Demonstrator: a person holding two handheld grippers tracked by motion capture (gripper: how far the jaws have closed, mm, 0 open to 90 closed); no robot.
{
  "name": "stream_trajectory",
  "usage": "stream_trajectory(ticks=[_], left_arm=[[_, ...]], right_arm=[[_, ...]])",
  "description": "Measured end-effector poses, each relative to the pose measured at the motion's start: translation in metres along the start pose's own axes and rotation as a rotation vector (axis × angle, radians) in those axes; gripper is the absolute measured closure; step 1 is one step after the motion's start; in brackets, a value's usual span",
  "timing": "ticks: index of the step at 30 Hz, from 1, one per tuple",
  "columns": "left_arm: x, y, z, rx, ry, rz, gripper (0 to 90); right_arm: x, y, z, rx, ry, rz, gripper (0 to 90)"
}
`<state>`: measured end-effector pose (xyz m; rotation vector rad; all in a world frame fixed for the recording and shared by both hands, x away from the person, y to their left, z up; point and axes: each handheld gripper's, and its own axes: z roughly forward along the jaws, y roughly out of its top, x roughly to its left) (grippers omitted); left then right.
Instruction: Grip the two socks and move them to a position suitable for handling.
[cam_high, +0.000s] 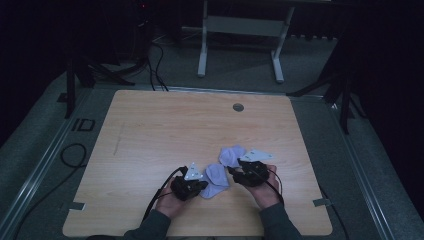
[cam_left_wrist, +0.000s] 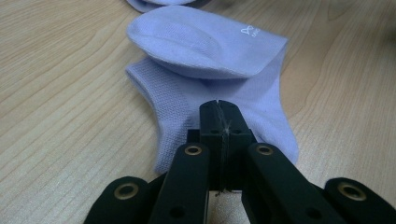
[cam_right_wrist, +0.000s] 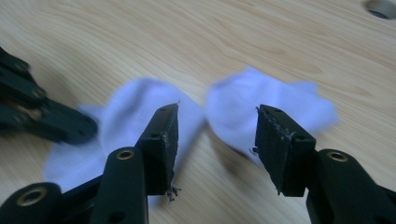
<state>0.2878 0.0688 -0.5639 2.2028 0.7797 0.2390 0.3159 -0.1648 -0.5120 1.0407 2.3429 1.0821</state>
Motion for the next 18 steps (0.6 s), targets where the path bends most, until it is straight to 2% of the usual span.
stream_trajectory(ticks=[5, 9, 11, 18], left_arm=[[-0.001, 0.0, 0.0, -0.002, 0.007, 0.006, 89.4], [-0.001, 0.0, 0.0, 0.0, 0.009, 0.011, 89.4], [-0.001, 0.0, 0.0, 0.0, 0.011, 0.01, 89.4], [-0.002, 0.0, 0.0, -0.001, 0.017, 0.016, 89.4]], right_arm=[[0.012, 0.015, 0.02, 0.033, 0.031, -0.035, 48.1], [0.016, 0.019, 0.03, 0.05, 0.055, -0.036, 47.4], [0.02, 0.023, 0.041, 0.071, 0.08, -0.037, 46.4], [0.031, 0.03, 0.057, 0.088, 0.125, -0.037, 42.4]])
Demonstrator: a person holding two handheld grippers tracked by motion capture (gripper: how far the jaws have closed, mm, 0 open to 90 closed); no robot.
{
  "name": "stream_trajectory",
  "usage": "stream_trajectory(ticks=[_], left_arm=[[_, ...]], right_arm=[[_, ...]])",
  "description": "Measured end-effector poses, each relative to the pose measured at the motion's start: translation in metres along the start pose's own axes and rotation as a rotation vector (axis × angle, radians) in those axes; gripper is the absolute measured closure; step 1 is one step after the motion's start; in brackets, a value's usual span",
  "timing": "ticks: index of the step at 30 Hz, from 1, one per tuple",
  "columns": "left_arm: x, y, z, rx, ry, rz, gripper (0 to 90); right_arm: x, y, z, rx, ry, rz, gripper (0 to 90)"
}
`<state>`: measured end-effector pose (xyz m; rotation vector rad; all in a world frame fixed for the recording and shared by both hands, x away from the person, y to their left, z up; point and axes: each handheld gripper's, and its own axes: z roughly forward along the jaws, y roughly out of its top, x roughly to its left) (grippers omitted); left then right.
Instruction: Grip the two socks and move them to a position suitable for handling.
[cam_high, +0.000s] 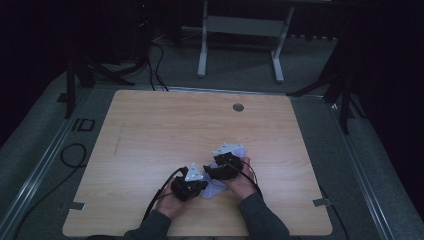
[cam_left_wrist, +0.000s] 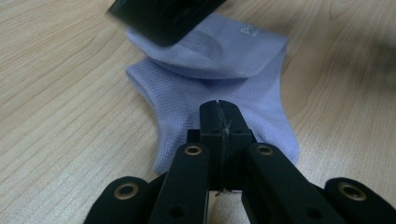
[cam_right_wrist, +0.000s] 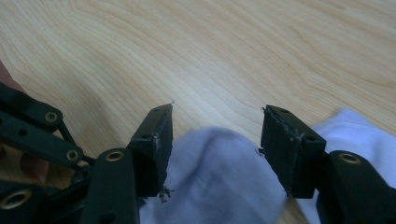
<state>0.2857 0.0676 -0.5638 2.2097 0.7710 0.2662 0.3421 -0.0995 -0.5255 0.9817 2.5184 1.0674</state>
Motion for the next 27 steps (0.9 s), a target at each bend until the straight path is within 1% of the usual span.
stream_trajectory(ticks=[4, 6, 8, 9, 10, 12, 16, 18, 19, 23, 25, 27], left_arm=[[0.0, 0.0, 0.0, 0.0, 0.003, 0.005, 89.4], [0.0, 0.0, 0.0, 0.002, 0.004, 0.006, 89.4], [0.0, 0.0, -0.001, 0.004, 0.005, 0.008, 89.4], [0.0, 0.0, -0.001, 0.005, 0.005, 0.008, 89.3], [0.0, 0.0, -0.001, 0.004, 0.006, 0.008, 89.4], [0.001, 0.0, -0.001, 0.004, 0.009, 0.0, 89.4], [0.002, -0.001, -0.002, 0.006, 0.017, -0.005, 89.4], [0.003, -0.001, -0.002, 0.006, 0.018, -0.008, 89.4], [0.003, -0.001, -0.002, 0.005, 0.019, -0.009, 89.4], [0.004, -0.001, -0.003, 0.01, 0.024, -0.011, 89.4], [0.006, -0.002, -0.004, 0.011, 0.029, -0.019, 89.4], [0.007, -0.003, -0.005, 0.01, 0.035, -0.026, 89.4]], right_arm=[[0.006, 0.001, 0.01, 0.04, 0.014, -0.021, 41.3], [0.008, 0.001, 0.014, 0.06, 0.005, -0.033, 44.5], [0.007, 0.001, 0.014, 0.075, -0.01, -0.033, 51.8], [0.006, 0.001, 0.013, 0.079, -0.021, -0.022, 57.0], [0.004, 0.0, 0.011, 0.077, -0.021, -0.01, 62.4], [0.001, 0.0, 0.005, 0.064, -0.006, 0.005, 69.1], [-0.004, -0.003, -0.006, 0.053, 0.011, -0.001, 83.5], [-0.006, -0.005, -0.009, 0.052, 0.022, 0.007, 88.2], [-0.007, -0.005, -0.01, 0.05, 0.027, 0.009, 88.6], [-0.007, -0.007, -0.013, 0.041, 0.022, 0.012, 89.0], [-0.007, -0.008, -0.018, 0.03, 0.018, 0.011, 89.1], [-0.008, -0.011, -0.025, 0.012, 0.012, 0.028, 89.0]])
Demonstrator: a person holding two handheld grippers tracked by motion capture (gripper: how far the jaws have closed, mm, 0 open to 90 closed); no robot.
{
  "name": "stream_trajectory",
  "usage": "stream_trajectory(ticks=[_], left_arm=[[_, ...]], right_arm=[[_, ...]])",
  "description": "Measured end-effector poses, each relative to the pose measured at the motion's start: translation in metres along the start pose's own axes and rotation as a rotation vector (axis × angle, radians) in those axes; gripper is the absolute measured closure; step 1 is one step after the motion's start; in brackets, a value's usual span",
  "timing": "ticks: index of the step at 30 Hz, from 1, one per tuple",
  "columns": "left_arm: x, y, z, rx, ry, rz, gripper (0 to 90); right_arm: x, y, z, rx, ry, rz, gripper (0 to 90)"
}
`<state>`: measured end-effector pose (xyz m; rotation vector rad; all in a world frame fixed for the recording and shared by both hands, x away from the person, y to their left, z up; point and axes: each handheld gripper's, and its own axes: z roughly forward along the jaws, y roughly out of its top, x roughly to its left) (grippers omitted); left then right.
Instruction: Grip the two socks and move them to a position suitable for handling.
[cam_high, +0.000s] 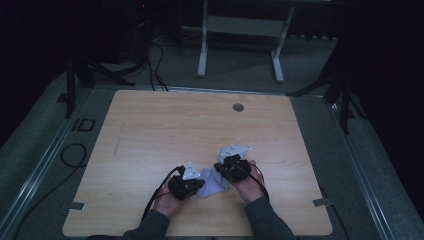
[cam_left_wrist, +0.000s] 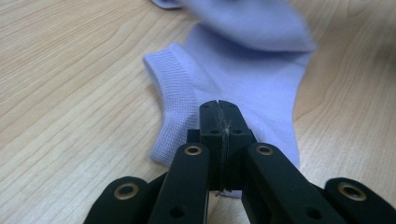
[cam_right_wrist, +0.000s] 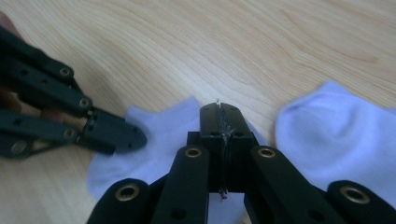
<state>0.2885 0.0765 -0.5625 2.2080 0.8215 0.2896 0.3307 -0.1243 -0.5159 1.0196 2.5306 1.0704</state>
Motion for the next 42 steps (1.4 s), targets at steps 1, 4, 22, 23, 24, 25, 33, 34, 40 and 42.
stream_trajectory(ticks=[1, 4, 22, 23, 24, 25, 33, 34, 40, 42], left_arm=[[0.0, 0.0, 0.0, 0.002, 0.003, -0.005, 89.4], [0.001, 0.0, -0.001, 0.004, 0.012, -0.003, 89.3], [0.004, -0.001, -0.004, 0.021, 0.081, 0.016, 87.7], [0.005, -0.001, -0.004, 0.02, 0.084, 0.015, 87.6], [0.005, -0.001, -0.005, 0.02, 0.088, 0.01, 87.4], [0.005, -0.001, -0.005, 0.02, 0.091, 0.01, 87.2], [0.005, -0.001, -0.006, 0.017, 0.091, 0.004, 80.6], [0.006, -0.002, -0.006, 0.016, 0.085, -0.001, 79.7], [0.004, -0.001, -0.007, 0.006, 0.073, -0.005, 74.0], [0.004, -0.001, -0.008, -0.005, 0.071, -0.012, 72.6]], right_arm=[[-0.001, -0.002, -0.004, -0.008, -0.003, 0.003, 89.0], [-0.004, -0.01, -0.015, -0.021, -0.022, 0.016, 89.0], [-0.024, -0.064, -0.042, 0.024, -0.074, 0.114, 88.3], [-0.024, -0.067, -0.041, 0.032, -0.07, 0.117, 88.1], [-0.024, -0.069, -0.04, 0.04, -0.07, 0.118, 87.8], [-0.024, -0.071, -0.039, 0.046, -0.07, 0.121, 87.5], [-0.026, -0.08, -0.036, 0.077, -0.093, 0.144, 65.9], [-0.026, -0.08, -0.037, 0.065, -0.094, 0.147, 63.5], [-0.027, -0.058, -0.045, -0.003, -0.101, 0.127, 56.0], [-0.027, -0.05, -0.044, -0.013, -0.102, 0.115, 55.5]])
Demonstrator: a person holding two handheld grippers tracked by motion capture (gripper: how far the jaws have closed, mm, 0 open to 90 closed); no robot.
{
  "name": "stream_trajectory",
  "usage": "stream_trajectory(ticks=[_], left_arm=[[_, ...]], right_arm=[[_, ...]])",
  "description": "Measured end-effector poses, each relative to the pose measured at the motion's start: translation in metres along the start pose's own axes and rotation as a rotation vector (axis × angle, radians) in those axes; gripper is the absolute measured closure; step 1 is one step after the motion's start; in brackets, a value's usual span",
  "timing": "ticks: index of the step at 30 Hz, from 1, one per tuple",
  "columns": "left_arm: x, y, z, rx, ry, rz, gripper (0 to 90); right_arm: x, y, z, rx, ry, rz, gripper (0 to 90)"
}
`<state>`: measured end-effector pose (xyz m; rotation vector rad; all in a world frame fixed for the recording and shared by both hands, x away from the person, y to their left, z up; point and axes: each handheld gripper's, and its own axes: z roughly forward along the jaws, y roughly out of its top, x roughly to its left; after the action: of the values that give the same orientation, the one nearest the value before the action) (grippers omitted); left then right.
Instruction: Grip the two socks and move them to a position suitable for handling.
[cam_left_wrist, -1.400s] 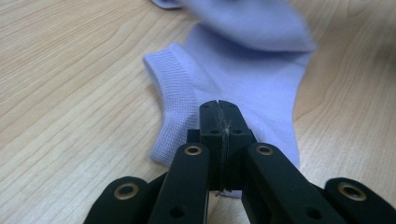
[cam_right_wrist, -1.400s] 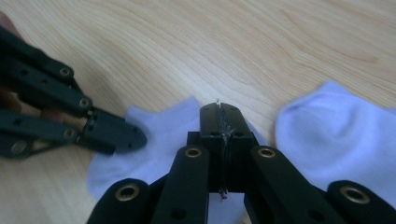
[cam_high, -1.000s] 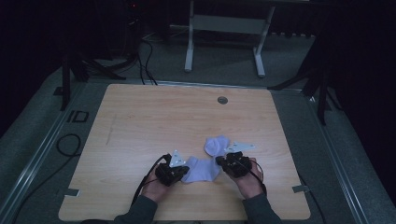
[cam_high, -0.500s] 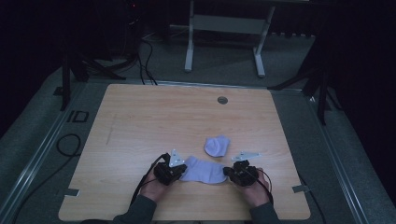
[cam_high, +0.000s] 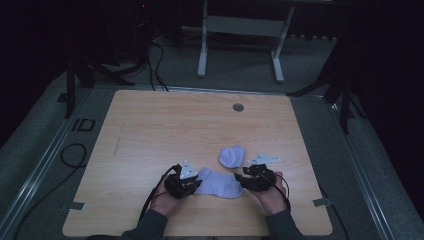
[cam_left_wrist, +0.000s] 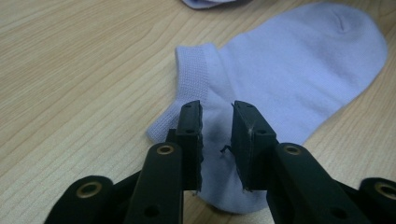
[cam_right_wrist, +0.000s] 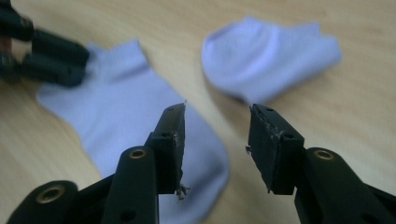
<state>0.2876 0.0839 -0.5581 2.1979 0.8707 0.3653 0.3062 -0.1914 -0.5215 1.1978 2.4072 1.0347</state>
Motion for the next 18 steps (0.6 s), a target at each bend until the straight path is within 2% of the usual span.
stream_trajectory(ticks=[1, 3, 8, 12, 18], left_arm=[[0.0, 0.0, 0.0, 0.0, 0.0, 0.0, 72.1], [0.001, 0.0, -0.001, -0.005, -0.005, -0.002, 71.4], [0.001, 0.0, -0.003, -0.014, -0.005, -0.004, 71.0], [0.001, 0.0, -0.004, -0.014, -0.001, 0.0, 69.9], [0.001, 0.0, -0.003, -0.022, -0.002, -0.006, 69.6]], right_arm=[[0.0, 0.0, 0.0, 0.0, 0.0, 0.0, 55.5], [0.001, 0.018, 0.007, -0.007, 0.004, -0.009, 52.9], [0.004, 0.043, 0.021, -0.009, 0.002, -0.043, 52.4], [0.007, 0.058, 0.038, 0.02, 0.0, -0.054, 52.5], [0.004, 0.07, 0.067, 0.078, 0.019, -0.033, 55.9]])
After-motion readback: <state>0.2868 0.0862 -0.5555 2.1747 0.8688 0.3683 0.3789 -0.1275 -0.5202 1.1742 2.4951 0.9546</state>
